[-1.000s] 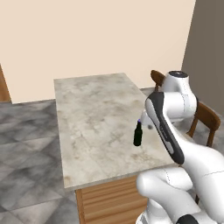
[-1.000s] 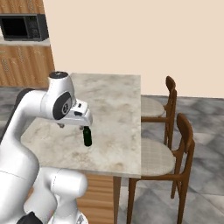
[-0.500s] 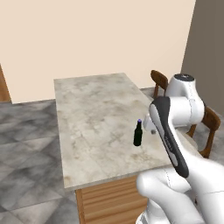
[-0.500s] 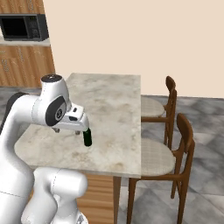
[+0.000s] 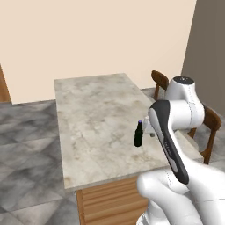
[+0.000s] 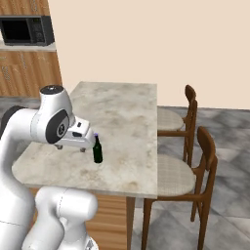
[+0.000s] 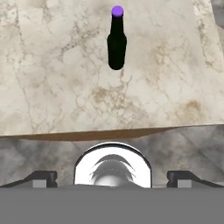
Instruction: Move the drinks to the dining counter.
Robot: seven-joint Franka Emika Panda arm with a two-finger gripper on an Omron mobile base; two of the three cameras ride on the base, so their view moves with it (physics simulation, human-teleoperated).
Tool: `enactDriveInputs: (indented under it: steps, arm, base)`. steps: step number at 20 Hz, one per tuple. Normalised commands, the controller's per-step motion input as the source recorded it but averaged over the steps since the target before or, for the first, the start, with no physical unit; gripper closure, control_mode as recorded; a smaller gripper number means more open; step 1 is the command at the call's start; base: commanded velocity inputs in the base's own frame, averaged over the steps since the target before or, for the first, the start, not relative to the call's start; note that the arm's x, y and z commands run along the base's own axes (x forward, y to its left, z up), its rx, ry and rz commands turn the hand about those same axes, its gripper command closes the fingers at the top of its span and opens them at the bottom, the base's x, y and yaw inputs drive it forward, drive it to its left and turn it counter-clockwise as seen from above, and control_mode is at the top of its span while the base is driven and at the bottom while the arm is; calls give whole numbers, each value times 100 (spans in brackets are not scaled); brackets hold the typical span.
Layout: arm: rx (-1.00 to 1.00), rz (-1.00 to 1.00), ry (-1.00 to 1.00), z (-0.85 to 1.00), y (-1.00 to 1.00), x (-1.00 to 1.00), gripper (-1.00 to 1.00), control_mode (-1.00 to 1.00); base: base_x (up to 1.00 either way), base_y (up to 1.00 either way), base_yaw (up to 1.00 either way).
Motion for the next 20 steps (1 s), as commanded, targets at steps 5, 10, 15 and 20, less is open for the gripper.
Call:
enactDriveInputs:
  steps: [5,10,15,20]
  arm:
    - [0,0,0,0,0,0,-100,100]
    - [0,0,0,0,0,0,-100,100]
    - [0,0,0,0,0,0,-100,100]
    - [0,0,0,0,0,0,-100,100]
  base:
    - [-75,-18,-36]
    - [-90,-4,-74]
    - [-56,0,-89]
    - [-30,0,-99]
